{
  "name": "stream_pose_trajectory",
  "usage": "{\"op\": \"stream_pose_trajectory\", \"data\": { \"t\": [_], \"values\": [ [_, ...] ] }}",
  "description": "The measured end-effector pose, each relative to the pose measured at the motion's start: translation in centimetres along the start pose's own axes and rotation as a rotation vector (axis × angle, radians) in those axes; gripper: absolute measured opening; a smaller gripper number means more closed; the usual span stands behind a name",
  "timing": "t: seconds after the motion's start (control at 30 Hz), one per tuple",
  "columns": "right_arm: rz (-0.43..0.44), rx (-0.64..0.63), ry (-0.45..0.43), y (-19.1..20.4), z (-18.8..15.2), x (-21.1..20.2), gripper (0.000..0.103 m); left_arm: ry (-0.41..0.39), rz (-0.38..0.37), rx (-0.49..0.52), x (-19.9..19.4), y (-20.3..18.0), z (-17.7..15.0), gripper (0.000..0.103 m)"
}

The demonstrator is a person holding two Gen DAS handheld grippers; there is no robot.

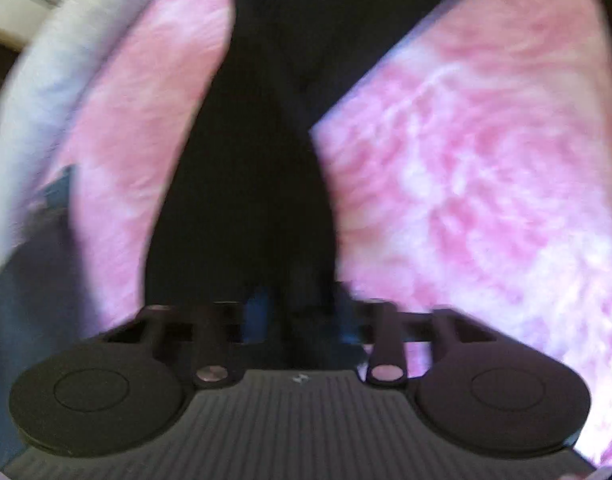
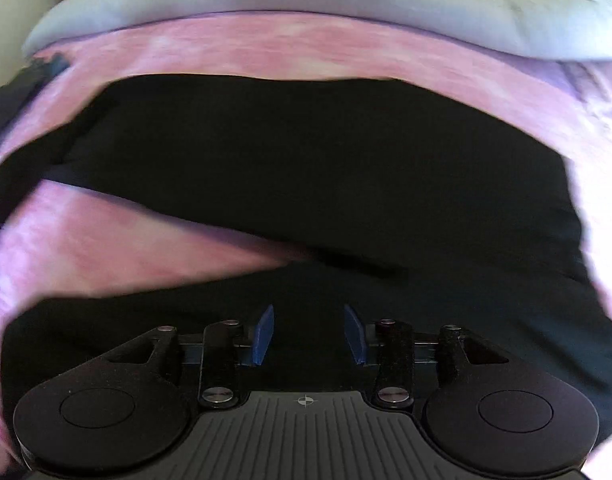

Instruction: Fold clothes

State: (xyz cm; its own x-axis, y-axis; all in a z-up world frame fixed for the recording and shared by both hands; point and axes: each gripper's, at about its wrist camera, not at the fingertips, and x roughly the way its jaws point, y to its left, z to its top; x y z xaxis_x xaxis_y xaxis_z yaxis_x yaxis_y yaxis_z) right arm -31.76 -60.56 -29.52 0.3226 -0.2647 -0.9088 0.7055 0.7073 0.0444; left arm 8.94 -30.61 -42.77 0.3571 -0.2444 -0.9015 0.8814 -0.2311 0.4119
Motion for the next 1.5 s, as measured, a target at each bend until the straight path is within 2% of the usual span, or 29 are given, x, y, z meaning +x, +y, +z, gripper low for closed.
{"op": "stream_pose_trajectory", "data": {
  "t": [0.03, 0.13, 0.2, 0.23, 0.27, 0.3, 0.33, 0.37, 0.43, 0.5, 0.57, 0.67, 0.77, 0.87, 0.9, 0.97, 1.03, 1.1, 1.17, 1.3, 1.43, 1.5],
  "values": [
    [0.02, -0.008, -0.004, 1.7, 0.7, 0.4, 0.043, -0.02, 0.015, 0.02, -0.6, 1.0, 0.0, 0.005],
    [0.048, -0.044, -0.018, 5.6, 2.6, 1.0, 0.043, -0.09, 0.109, -0.034, -2.8, 7.2, 0.1, 0.005],
    [0.053, -0.076, -0.024, 6.7, 3.8, 1.5, 0.044, -0.103, 0.255, -0.092, -3.5, 12.4, 0.5, 0.01],
    [0.056, -0.092, -0.027, 7.2, 4.5, 1.8, 0.045, -0.106, 0.343, -0.144, -3.5, 15.6, 0.9, 0.021],
    [0.059, -0.108, -0.03, 7.8, 5.1, 2.1, 0.046, -0.096, 0.396, -0.191, -3.4, 17.9, 1.1, 0.044],
    [0.058, -0.115, -0.028, 7.9, 5.5, 2.4, 0.047, -0.083, 0.443, -0.237, -3.3, 20.1, 1.3, 0.051],
    [0.056, -0.12, -0.02, 7.8, 5.7, 3.2, 0.048, -0.076, 0.479, -0.257, -3.4, 21.4, 1.6, 0.047],
    [0.053, -0.119, -0.011, 7.7, 5.8, 3.7, 0.049, -0.087, 0.499, -0.262, -3.8, 21.9, 1.7, 0.047],
    [0.046, -0.108, 0.0, 7.4, 5.9, 3.8, 0.049, -0.122, 0.492, -0.282, -4.7, 21.0, 1.5, 0.049],
    [0.038, -0.091, 0.006, 6.5, 5.4, 3.4, 0.051, -0.135, 0.419, -0.304, -5.3, 18.3, 0.9, 0.05],
    [0.028, -0.078, 0.022, 5.5, 4.8, 3.1, 0.052, -0.141, 0.322, -0.311, -5.6, 13.9, 0.5, 0.05],
    [-0.008, -0.035, 0.058, 4.2, 3.0, 1.8, 0.053, -0.151, 0.134, -0.307, -6.5, 6.9, 0.7, 0.05],
    [-0.053, 0.046, 0.095, 2.5, 0.6, 0.4, 0.054, -0.199, -0.132, -0.298, -8.3, -1.4, 1.4, 0.051],
    [-0.106, 0.152, 0.122, -0.4, -2.6, -1.2, 0.055, -0.252, -0.338, -0.271, -10.9, -8.6, 2.2, 0.052],
    [-0.122, 0.174, 0.125, -1.3, -3.5, -1.9, 0.055, -0.264, -0.387, -0.273, -11.9, -10.3, 2.3, 0.054],
    [-0.146, 0.22, 0.129, -3.4, -5.5, -3.3, 0.061, -0.284, -0.473, -0.267, -13.8, -13.5, 2.7, 0.065],
    [-0.161, 0.248, 0.129, -5.1, -6.9, -4.3, 0.064, -0.28, -0.496, -0.216, -14.7, -16.2, 3.1, 0.066],
    [-0.168, 0.263, 0.136, -7.0, -8.1, -5.2, 0.064, -0.241, -0.457, -0.166, -14.5, -18.5, 3.4, 0.066],
    [-0.145, 0.278, 0.139, -8.7, -9.1, -5.4, 0.064, -0.193, -0.43, -0.194, -14.0, -19.5, 3.7, 0.065],
    [-0.1, 0.21, 0.118, -10.5, -9.9, -6.3, 0.064, -0.222, -0.419, -0.171, -14.2, -20.8, 5.5, 0.066],
    [-0.053, -0.015, 0.121, -10.5, -10.7, -5.8, 0.064, -0.122, -0.351, -0.101, -12.5, -23.6, 7.8, 0.065],
    [-0.057, -0.246, 0.099, -8.9, -11.1, -5.6, 0.064, -0.106, -0.355, -0.193, -12.7, -23.2, 7.7, 0.065]
  ]
}}
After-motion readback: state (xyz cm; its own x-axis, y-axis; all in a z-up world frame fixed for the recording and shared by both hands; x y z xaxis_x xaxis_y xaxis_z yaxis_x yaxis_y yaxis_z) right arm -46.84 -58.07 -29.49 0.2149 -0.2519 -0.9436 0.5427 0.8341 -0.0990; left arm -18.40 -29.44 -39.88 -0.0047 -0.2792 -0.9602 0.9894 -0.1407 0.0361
